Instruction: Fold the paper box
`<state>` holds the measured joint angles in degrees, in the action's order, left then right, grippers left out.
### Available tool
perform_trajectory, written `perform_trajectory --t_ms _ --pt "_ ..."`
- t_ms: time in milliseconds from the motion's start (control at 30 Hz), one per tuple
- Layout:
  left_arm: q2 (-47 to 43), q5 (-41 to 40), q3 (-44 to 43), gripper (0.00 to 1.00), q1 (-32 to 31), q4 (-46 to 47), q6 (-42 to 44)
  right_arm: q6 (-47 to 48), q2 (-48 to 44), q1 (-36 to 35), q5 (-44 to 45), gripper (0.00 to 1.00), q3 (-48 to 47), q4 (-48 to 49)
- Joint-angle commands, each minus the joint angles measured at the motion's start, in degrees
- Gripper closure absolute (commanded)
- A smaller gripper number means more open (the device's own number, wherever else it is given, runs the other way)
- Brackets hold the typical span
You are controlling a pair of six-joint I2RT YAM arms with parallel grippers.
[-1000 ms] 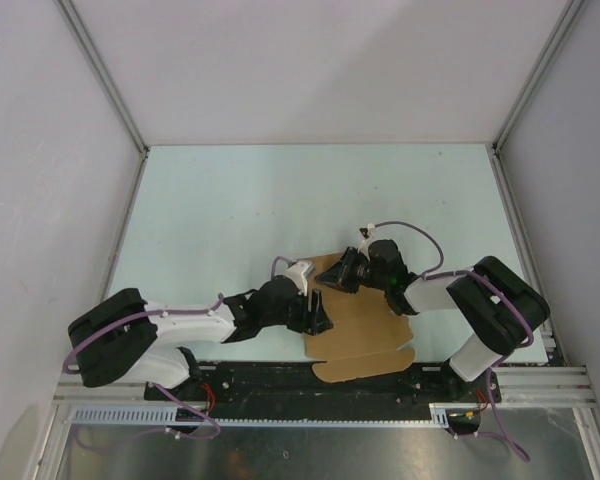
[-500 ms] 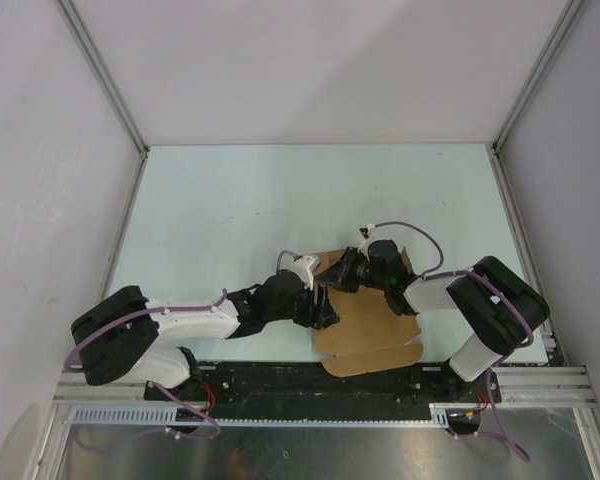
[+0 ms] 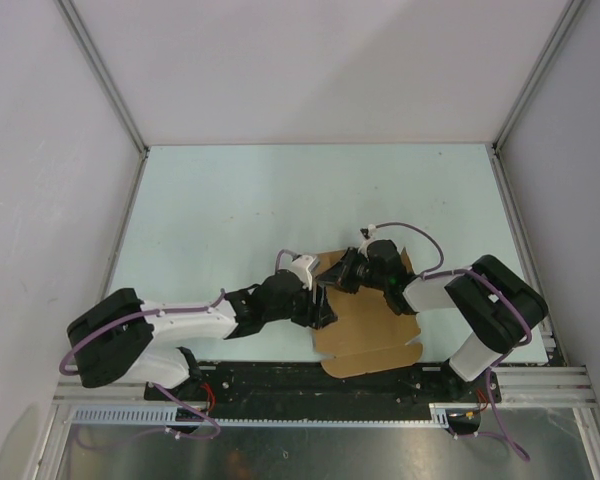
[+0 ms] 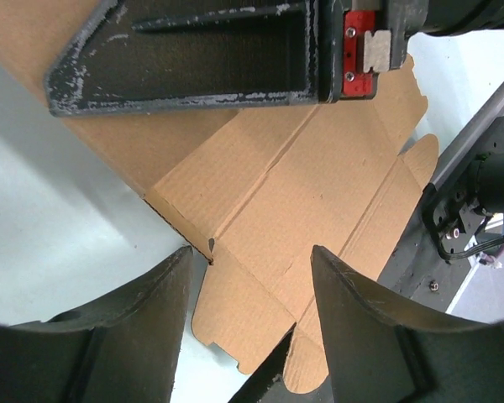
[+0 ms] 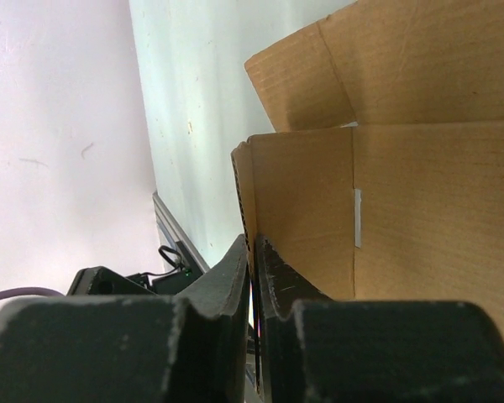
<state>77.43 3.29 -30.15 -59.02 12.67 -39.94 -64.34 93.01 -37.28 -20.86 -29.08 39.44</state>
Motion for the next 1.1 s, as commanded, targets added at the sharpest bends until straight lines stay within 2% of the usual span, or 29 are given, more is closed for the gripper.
perform_trajectory --t_ms 0,1067 --pt "-1.76 -1.88 -2.45 0.36 -0.39 -0.27 2.41 1.14 -1.78 0.62 0.83 0.90 -1.77 -1.03" --pt "7.12 -0.83 -8.87 0.37 -0.92 0.34 4.96 1.23 -0.47 1.86 -1.02 0.91 -1.68 -0.94"
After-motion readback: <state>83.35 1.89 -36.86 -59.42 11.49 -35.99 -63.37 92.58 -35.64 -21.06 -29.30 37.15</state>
